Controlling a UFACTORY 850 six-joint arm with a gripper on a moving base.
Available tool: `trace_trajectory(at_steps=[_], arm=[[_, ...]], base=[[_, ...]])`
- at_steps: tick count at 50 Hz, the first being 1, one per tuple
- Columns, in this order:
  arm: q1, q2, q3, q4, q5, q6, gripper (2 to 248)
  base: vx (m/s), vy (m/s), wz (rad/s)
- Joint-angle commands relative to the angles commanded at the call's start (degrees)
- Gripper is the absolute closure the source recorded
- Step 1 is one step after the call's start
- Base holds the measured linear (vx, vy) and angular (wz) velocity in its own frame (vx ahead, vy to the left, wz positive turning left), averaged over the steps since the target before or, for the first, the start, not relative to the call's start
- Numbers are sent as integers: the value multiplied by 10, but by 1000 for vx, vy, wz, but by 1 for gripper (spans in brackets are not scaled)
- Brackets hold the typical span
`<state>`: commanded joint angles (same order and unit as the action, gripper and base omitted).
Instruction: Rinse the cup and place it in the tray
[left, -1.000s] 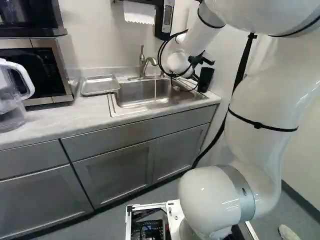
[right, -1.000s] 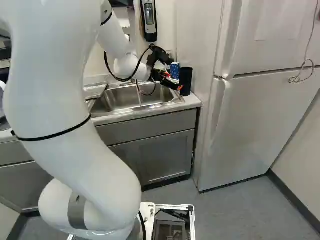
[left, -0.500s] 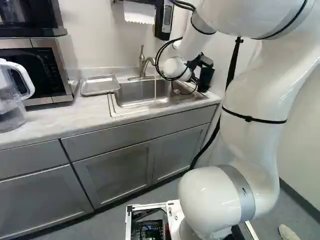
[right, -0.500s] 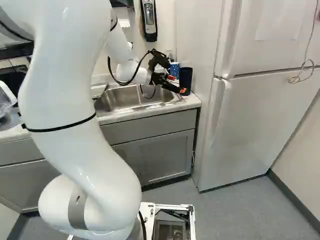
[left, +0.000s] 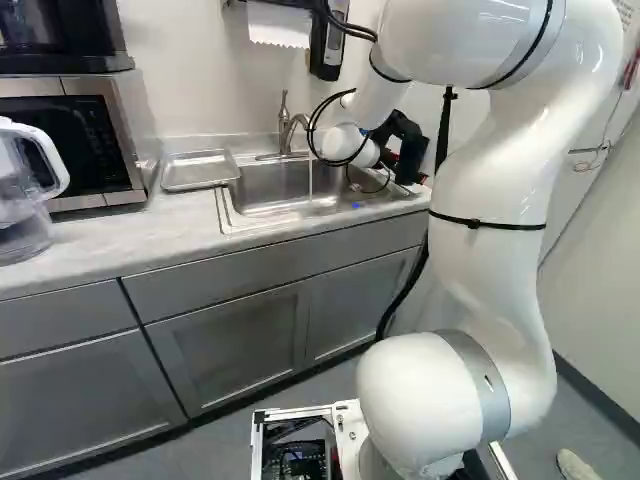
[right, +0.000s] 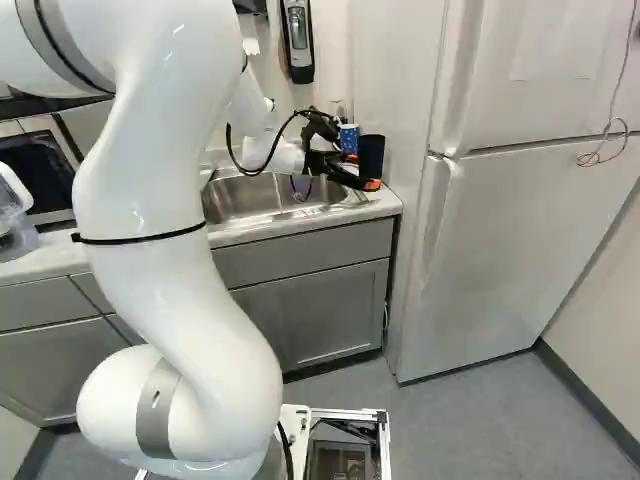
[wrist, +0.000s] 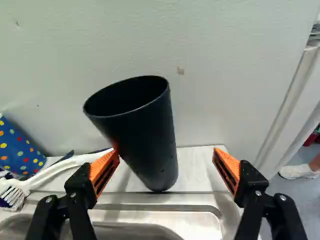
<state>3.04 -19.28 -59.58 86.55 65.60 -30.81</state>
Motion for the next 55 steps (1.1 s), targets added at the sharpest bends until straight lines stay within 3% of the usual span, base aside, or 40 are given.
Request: trace_trajectory(at_steps=[14, 55], arm=[[0, -6, -7, 19, 52, 0, 3], [-9, -48, -63, 19, 53, 0, 3]], base=[[0, 0, 0], [0, 0, 0]])
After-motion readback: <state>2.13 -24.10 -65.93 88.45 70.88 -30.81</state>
